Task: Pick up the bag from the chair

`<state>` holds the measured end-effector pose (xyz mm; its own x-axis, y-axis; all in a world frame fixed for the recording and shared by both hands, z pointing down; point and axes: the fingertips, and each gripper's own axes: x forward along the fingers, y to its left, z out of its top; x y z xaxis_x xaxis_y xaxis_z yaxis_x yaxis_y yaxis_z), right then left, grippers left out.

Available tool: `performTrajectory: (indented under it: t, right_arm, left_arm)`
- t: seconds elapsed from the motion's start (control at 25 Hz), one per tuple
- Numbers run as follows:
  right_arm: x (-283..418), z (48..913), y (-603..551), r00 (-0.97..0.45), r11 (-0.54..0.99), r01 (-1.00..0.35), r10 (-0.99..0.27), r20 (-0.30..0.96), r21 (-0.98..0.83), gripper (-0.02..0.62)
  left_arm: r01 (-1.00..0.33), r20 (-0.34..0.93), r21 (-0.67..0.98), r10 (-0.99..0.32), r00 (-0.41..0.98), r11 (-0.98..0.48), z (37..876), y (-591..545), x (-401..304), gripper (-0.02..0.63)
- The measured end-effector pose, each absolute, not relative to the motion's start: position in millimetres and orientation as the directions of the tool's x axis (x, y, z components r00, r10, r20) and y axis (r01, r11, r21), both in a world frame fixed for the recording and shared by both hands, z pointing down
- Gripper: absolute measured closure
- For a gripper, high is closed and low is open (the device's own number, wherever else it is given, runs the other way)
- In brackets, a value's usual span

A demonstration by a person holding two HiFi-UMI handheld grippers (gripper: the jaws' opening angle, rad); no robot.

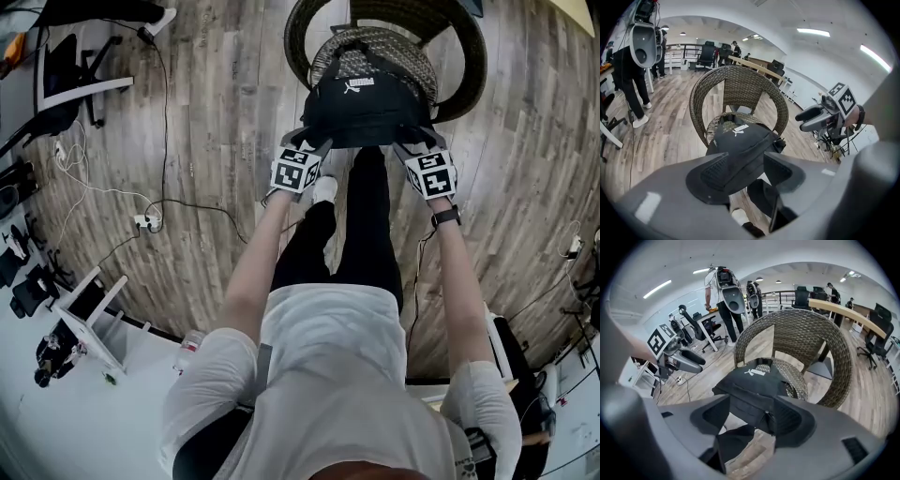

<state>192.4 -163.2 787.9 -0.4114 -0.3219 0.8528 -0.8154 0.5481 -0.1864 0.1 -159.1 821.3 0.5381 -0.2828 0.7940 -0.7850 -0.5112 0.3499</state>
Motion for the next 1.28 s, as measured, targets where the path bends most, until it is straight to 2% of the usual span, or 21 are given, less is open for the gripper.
performTrajectory:
  t: [0.32,0.56,0.8,1.08,1.28]
  right_arm:
    - [200.7,846.6,-162.7,-0.389,0.528,-0.819,-0.225,0.893,-0.224,0.284]
    - [207.2,890.3,-168.1,-0.378,0.489,-0.836,-0.184,0.908,-0.249,0.200]
    - [212.4,934.1,-184.3,-0.317,0.482,-0.852,-0.160,0.935,-0.206,0.089]
    - [226.2,973.6,-195.1,-0.278,0.463,-0.866,-0.133,0.951,-0.188,0.067]
    - [222.1,992.1,-192.6,-0.345,0.430,-0.862,-0.106,0.933,-0.270,0.067]
  left_arm:
    - [-0.808,0.827,0.390,-0.219,0.518,-0.441,872.1,-165.1,-7.8,0.301]
    - [-0.838,0.843,0.411,-0.200,0.500,-0.360,911.9,-169.9,-6.2,0.135]
    - [-0.883,0.861,0.420,-0.216,0.461,-0.210,956.7,-174.3,-17.2,0.020]
    - [-0.878,0.875,0.426,-0.149,0.461,-0.218,997.6,-162.4,-20.8,0.018]
    - [-0.871,0.864,0.461,-0.139,0.484,-0.169,1016.1,-161.1,-18.0,0.018]
